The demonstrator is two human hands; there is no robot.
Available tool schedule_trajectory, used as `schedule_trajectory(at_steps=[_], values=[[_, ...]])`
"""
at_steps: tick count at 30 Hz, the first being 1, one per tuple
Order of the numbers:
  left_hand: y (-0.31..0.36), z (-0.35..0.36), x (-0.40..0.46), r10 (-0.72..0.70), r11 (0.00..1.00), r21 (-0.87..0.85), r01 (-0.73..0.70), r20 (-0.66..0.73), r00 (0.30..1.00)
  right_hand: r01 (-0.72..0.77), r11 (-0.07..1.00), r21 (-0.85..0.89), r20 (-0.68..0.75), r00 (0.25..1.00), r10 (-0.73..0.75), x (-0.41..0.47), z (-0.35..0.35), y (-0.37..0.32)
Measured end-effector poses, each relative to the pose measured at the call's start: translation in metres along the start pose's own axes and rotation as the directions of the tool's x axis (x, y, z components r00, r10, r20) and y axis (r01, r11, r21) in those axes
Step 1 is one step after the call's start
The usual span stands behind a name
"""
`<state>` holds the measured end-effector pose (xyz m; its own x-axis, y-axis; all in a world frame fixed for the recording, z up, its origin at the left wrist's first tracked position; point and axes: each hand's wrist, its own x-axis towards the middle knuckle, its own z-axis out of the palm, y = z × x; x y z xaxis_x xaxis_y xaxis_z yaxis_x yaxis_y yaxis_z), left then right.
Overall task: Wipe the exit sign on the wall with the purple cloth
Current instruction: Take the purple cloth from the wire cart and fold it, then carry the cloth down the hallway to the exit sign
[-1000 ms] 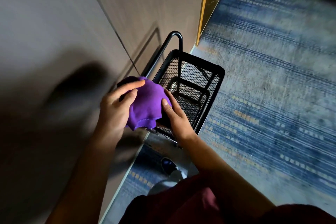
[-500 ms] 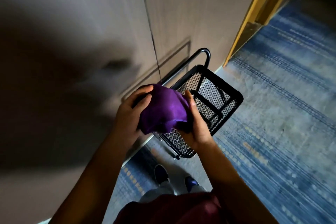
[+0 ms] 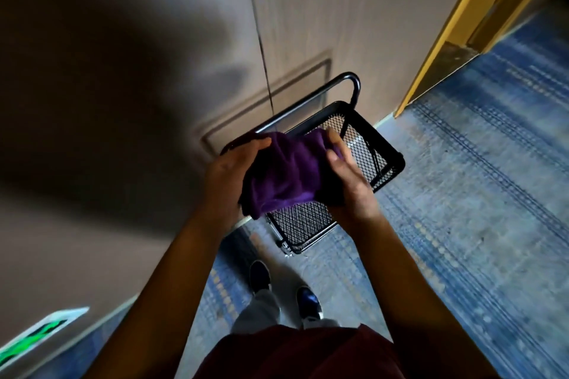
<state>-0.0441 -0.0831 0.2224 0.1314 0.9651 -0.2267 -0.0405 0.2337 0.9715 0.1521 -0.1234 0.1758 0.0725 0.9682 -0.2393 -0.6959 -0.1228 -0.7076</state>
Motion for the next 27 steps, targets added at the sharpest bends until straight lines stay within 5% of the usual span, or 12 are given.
schedule_trajectory(at_steps=[5, 12, 20, 27], values=[[-0.012, -0.036, -0.036, 0.044, 0.998, -0.035, -0.050, -0.155, 0.987, -0.001, 0.890, -0.456, 0.141, 0.987, 0.073, 0.002, 0.028, 0.018], [-0.013, -0.131, -0.120, -0.021, 0.960, -0.244, -0.136, -0.548, 0.836, -0.028, 0.801, -0.599, 0.346, 0.892, 0.290, -0.003, 0.119, 0.070], [-0.028, -0.269, -0.276, 0.000, 0.919, -0.186, -0.348, -0.882, 0.471, 0.164, 0.686, -0.709, 0.615, 0.620, 0.488, -0.077, 0.263, 0.228], [-0.048, -0.360, -0.435, 0.141, 0.955, 0.087, -0.283, -0.974, 0.176, 0.108, 0.755, -0.647, 0.739, 0.334, 0.585, -0.192, 0.380, 0.350]])
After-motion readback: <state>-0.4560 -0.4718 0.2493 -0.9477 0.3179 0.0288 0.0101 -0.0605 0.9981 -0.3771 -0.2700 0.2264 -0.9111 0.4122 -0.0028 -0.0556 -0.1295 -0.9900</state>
